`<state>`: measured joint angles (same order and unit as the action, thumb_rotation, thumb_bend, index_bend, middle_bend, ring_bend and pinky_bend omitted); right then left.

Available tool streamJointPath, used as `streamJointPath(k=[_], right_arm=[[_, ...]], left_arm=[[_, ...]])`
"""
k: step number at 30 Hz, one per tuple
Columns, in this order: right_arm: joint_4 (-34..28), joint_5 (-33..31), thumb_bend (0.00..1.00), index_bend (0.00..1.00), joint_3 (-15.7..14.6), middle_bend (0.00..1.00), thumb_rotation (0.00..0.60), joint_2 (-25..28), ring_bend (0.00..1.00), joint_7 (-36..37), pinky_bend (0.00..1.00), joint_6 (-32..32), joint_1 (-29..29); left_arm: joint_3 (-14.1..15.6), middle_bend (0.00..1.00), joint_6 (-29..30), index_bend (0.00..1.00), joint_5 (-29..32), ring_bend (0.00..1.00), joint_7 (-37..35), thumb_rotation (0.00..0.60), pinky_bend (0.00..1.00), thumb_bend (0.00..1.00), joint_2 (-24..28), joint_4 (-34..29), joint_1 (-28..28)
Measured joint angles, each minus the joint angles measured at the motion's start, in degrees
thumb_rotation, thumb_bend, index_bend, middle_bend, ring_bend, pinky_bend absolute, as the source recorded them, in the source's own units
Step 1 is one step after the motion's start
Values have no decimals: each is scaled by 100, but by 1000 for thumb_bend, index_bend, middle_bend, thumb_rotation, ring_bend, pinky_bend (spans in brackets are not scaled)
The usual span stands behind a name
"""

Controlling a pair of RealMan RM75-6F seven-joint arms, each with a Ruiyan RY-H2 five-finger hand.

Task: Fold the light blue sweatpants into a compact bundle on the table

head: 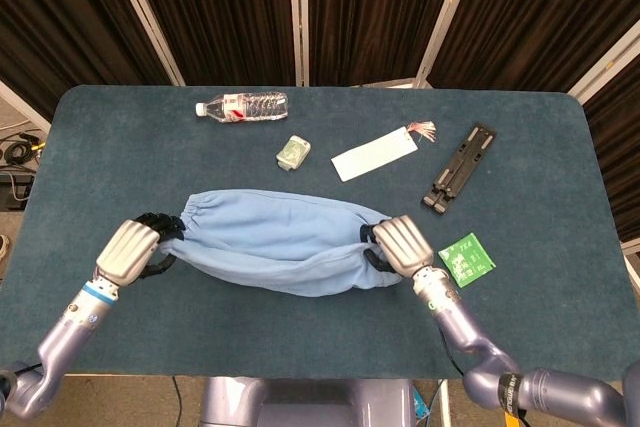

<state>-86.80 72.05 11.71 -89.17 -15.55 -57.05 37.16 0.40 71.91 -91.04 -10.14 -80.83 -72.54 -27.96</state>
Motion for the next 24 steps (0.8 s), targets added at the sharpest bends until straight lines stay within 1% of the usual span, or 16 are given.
streamJointPath(k=[2, 5, 8, 12, 14, 20, 22, 23, 24], right_arm=[[218, -230, 553, 706, 99, 655, 600, -124, 614, -114, 640, 80, 99], [562, -495, 552, 706, 206, 655, 600, -298, 614, -221, 640, 195, 233], [902, -654, 552, 706, 287, 655, 600, -454, 614, -249, 639, 313, 362], [1314, -770, 552, 706, 370, 655, 600, -637, 614, -187, 640, 471, 520], [1475, -803, 553, 706, 390, 655, 600, -705, 614, -133, 640, 551, 589], [1993, -836, 550, 704, 409, 652, 600, -897, 614, 15, 633, 720, 749], [2147, -843, 530, 681, 409, 624, 600, -954, 600, 67, 594, 770, 792], [2234, -850, 482, 634, 404, 572, 600, -983, 561, 109, 530, 818, 816], [2279, -855, 401, 551, 397, 486, 600, -995, 487, 140, 433, 864, 831]], left_arm=[[-134, 257, -312, 813, 336, 245, 269, 600, 303, 574, 91, -211, -87], [-345, 197, -766, 811, 895, 185, 685, 600, 245, 574, 179, -429, -220], [-549, 171, -1184, 808, 1429, 157, 1013, 600, 217, 574, 229, -567, -362], [-782, 109, -1706, 799, 2070, 74, 1359, 600, 148, 575, 259, -639, -570], [-844, 82, -1898, 791, 2316, 36, 1493, 600, 126, 575, 280, -670, -647], [-994, 47, -2422, 759, 3315, 4, 2158, 600, 107, 575, 295, -683, -971], [-1028, 33, -2534, 725, 3671, 1, 2435, 600, 70, 575, 254, -650, -1099], [-1038, 26, -2574, 711, 3809, 0, 2542, 600, 51, 575, 230, -631, -1150], [-1050, 16, -2625, 685, 3977, 0, 2652, 600, 23, 575, 191, -600, -1217]])
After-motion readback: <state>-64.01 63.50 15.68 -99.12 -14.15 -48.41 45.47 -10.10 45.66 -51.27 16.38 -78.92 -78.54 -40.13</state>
